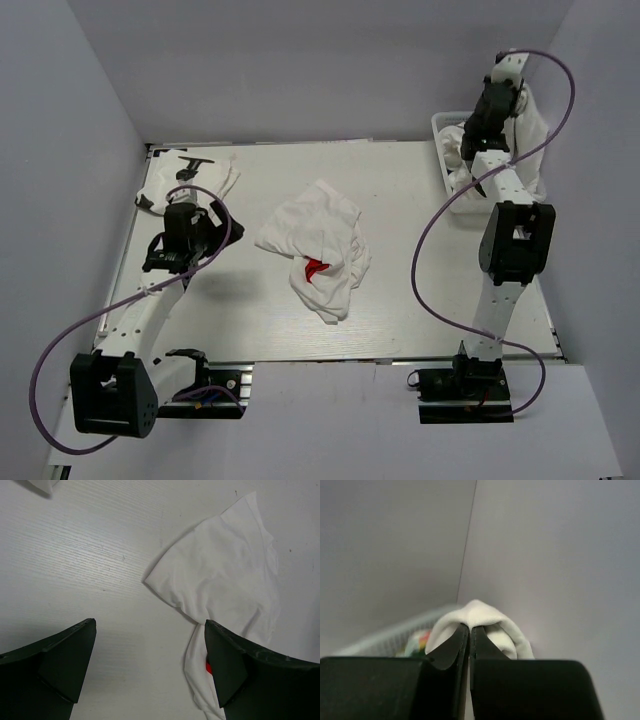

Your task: Fold and stack the t-shirts

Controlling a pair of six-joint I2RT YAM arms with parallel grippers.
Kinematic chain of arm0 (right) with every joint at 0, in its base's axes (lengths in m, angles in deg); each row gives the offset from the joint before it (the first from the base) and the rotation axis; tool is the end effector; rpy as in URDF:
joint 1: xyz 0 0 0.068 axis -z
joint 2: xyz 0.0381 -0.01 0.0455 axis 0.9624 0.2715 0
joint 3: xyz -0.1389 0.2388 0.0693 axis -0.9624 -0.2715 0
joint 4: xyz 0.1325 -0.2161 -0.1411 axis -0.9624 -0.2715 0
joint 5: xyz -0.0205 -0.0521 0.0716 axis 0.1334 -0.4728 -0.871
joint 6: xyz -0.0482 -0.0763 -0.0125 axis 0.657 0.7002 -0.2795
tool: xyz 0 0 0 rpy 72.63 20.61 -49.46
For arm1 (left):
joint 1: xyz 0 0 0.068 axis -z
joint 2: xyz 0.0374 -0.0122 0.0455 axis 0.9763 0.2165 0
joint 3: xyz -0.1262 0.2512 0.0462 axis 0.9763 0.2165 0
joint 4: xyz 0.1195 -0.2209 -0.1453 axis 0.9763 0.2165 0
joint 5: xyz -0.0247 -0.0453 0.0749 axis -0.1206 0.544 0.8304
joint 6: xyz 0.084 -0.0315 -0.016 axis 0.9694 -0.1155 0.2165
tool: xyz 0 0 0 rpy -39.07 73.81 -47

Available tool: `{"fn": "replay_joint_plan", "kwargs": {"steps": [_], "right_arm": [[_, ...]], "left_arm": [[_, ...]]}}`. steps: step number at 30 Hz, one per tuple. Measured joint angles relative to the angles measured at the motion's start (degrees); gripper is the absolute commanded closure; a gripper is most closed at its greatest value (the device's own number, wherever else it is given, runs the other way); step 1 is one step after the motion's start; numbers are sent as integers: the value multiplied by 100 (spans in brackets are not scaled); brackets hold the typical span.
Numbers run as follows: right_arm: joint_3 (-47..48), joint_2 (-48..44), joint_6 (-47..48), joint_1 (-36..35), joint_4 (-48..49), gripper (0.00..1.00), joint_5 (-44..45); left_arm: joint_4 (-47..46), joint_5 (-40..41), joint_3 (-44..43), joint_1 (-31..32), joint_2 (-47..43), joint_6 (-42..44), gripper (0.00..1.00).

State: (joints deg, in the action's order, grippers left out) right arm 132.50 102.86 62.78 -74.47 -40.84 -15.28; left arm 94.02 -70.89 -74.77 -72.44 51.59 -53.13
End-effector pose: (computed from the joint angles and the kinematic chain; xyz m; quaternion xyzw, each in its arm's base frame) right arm 0.5587 -0.0502 0.3995 0.1807 0.5896 -0.3233 0.7178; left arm 0.2887 -0.0310 0.2238 -0.1924 0.8736 -0.1687 0.4140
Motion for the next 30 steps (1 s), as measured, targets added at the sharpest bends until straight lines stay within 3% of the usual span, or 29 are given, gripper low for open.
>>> {"fn": "replay_joint_plan", "kwargs": {"steps": [6, 11, 12, 14, 15, 16, 24, 30], "right_arm": [[-949, 590, -1757, 494, -824, 100, -654], [-745, 1106, -2852, 852, -1499, 100, -1255], [-599, 1202, -3018, 896, -1681, 96, -1377], [-448, 1252, -3259, 951, -1928, 71, -1578], [-435, 1220, -3322, 966, -2035, 24, -1681], [-439, 1161, -3399, 968, -2111, 10, -1738], [-914, -431, -2940, 590, -3440, 10, -2262], [-1419, -2090, -2734, -455, -3954, 10, -2645]], "left_arm": [[-66, -35, -186, 0, 481, -20, 1], [-68, -85, -271, 0, 837, -20, 1], [-66, -94, -297, 0, 901, -22, 1], [-50, -125, -393, 0, 1056, -22, 1], [-50, -131, -415, 0, 1078, -22, 1], [-66, -153, -560, 0, 1257, -17, 1], [-136, -431, -1209, 155, 2430, 160, 1], [17, -372, -1814, 507, 3512, 343, 1]]}}
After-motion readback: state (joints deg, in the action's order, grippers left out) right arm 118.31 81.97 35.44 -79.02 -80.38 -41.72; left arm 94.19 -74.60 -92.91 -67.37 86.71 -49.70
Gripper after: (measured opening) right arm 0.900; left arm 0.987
